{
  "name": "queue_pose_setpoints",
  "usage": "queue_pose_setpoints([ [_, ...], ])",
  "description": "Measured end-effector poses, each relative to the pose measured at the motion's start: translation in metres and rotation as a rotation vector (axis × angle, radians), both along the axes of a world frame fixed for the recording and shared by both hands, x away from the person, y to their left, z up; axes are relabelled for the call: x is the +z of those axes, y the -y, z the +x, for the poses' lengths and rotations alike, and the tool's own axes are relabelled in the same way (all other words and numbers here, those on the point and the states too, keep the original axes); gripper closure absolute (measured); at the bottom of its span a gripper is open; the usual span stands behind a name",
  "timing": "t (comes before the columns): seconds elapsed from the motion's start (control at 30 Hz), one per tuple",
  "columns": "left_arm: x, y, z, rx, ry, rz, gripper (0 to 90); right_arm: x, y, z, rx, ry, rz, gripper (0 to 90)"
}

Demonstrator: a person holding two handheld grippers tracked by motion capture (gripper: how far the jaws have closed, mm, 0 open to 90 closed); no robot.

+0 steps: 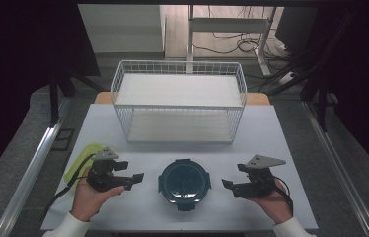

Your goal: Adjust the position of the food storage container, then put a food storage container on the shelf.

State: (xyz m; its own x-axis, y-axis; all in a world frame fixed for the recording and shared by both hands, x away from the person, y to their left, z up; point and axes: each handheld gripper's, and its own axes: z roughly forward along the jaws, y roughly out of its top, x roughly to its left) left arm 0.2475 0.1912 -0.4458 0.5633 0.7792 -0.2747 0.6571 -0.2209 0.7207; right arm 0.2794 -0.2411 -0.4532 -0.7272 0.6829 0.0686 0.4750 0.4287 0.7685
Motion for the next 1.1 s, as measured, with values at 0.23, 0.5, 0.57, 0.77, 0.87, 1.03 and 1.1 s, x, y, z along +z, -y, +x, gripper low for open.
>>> queue_pose_setpoints([
  [0.23, 0.000, 0.001, -0.002, -0.007, -0.002, -0.006, 21.0, -0.001, -0.003, 0.002, 0.014, -0.013, 0.003, 18.0],
  [0.5, -0.001, 0.003, -0.003, 0.002, -0.008, -0.024, 15.5, -0.001, -0.004, 0.007, 0.003, -0.066, 0.049, 15.7],
  [0.57, -0.002, 0.003, -0.002, 0.000, -0.014, -0.037, 13.9, -0.002, -0.005, 0.008, 0.010, -0.097, 0.070, 15.4],
  [0.77, -0.008, 0.010, 0.001, -0.023, -0.044, -0.054, 10.7, -0.004, -0.013, 0.011, 0.031, -0.161, 0.109, 13.8],
  [0.87, -0.008, 0.013, 0.001, -0.035, -0.071, -0.084, 10.2, -0.005, -0.019, 0.013, 0.041, -0.195, 0.135, 13.2],
  [1.03, -0.016, 0.021, 0.001, -0.062, -0.120, -0.082, 8.8, -0.009, -0.031, 0.010, 0.065, -0.234, 0.142, 10.6],
  [1.1, -0.021, 0.027, 0.000, -0.080, -0.139, -0.084, 8.8, -0.011, -0.034, 0.010, 0.073, -0.247, 0.139, 10.3],
])
